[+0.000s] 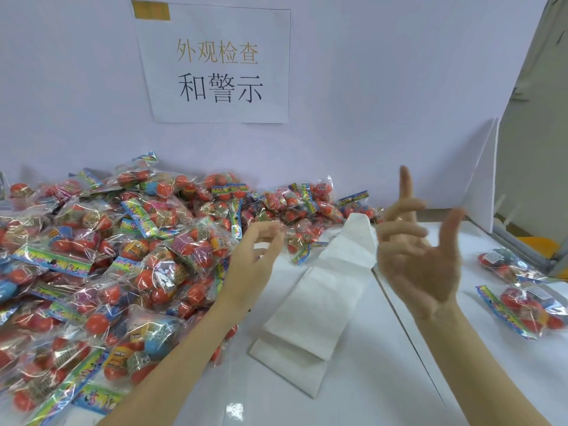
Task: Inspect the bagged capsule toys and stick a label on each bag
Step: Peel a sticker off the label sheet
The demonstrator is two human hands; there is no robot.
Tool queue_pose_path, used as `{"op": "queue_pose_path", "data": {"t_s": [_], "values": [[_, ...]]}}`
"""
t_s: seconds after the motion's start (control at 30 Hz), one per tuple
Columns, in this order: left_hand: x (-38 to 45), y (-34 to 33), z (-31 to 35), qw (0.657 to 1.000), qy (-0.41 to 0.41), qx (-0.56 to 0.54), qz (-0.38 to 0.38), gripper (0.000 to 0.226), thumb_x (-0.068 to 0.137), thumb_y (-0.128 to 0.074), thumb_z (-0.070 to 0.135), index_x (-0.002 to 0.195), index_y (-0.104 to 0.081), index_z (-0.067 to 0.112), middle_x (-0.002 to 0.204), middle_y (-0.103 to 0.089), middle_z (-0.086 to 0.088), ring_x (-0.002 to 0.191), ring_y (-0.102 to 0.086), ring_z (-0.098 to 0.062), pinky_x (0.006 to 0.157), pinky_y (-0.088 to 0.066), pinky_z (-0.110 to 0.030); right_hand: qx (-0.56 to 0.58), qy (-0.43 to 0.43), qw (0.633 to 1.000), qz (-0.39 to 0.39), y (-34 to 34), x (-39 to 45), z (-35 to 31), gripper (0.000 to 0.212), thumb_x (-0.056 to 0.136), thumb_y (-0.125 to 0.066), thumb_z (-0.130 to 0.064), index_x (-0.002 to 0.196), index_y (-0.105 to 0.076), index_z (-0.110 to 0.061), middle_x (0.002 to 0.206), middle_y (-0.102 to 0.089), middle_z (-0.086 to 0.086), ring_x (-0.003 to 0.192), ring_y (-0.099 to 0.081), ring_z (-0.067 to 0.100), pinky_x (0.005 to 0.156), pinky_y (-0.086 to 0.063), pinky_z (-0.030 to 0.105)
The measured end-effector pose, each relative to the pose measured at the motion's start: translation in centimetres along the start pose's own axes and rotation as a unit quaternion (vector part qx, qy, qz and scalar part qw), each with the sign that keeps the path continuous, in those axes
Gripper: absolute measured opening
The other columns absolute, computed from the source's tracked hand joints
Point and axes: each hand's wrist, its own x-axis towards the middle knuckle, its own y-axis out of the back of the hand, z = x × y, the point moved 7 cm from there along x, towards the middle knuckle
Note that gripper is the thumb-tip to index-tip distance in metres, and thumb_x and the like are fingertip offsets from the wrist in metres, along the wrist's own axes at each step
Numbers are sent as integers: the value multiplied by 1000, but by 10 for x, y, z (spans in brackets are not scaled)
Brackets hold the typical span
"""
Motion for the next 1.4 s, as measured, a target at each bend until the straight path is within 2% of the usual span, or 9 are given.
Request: {"op": "queue_pose_path", "data": {"t_s": [0.17,0.33,0.57,0.67,0.8,0.9,1.0,1.2,1.4], "values": [[-5,-26,-6,948,-108,287,-89,25,103,-59,12,124,-73,16,138,-60,-5,133,-50,-26,113,-36,-35,-102,-10,979,175,44,6,14,32,103,-60,-29,131,-68,-16,85,-58,-5,68,-49,10,60,-39,19],[-19,-57,-48,851,-23,453,-265,47,112,-20,45,159,-27,43,174,0,12,158,0,-8,121,-1,-34,-142,28,936,322,75,0,11,23,90,-68,-17,111,-73,-10,74,-50,-4,57,-39,11,52,-32,20],[-17,-50,-30,816,-107,536,-187,43,112,-26,43,148,-48,32,147,-46,11,137,-35,-16,109,-22,-34,-159,51,907,386,85,-7,3,19,91,-61,-14,107,-68,-9,71,-46,-3,57,-34,11,50,-30,21],[-16,-46,-14,845,-144,493,-148,34,108,-44,32,139,-57,29,121,-56,7,120,-48,-20,97,-29,-33,-165,54,900,399,87,-8,3,18,88,-62,-13,105,-67,-8,70,-46,-3,56,-34,12,50,-28,21],[-14,-42,-13,870,-122,458,-139,61,101,-59,36,155,-38,16,125,-60,-2,119,-50,-25,102,-35,-35,-176,51,895,406,88,-8,4,19,85,-64,-12,103,-67,-8,70,-46,-3,55,-34,12,50,-29,21],[-15,-37,-10,864,-136,473,-108,44,98,-63,41,132,-60,13,119,-50,-8,114,-44,-27,99,-41,-36,-182,48,892,411,88,-9,5,20,84,-64,-12,104,-67,-9,70,-45,-3,56,-33,11,50,-28,21],[-13,-32,-8,879,-131,448,-98,37,96,-68,39,119,-60,11,127,-48,-9,119,-44,-28,101,-43,-38,-188,48,891,411,89,-9,5,20,84,-64,-11,103,-67,-9,69,-45,-3,55,-34,11,50,-28,21],[-11,-27,-13,905,-95,402,-99,42,94,-55,-6,132,-47,11,126,-54,-5,117,-46,-27,92,-38,-31,-203,38,887,412,90,-8,7,17,87,-60,-13,103,-65,-8,71,-40,-3,55,-32,12,49,-27,21],[-6,-13,-1,986,-35,161,-22,23,109,-43,5,130,-49,12,106,-68,-7,97,-65,-25,88,-52,-43,-345,33,836,426,91,-11,2,30,92,-66,-13,121,-69,-9,79,-59,4,63,-52,14,52,-42,22]]}}
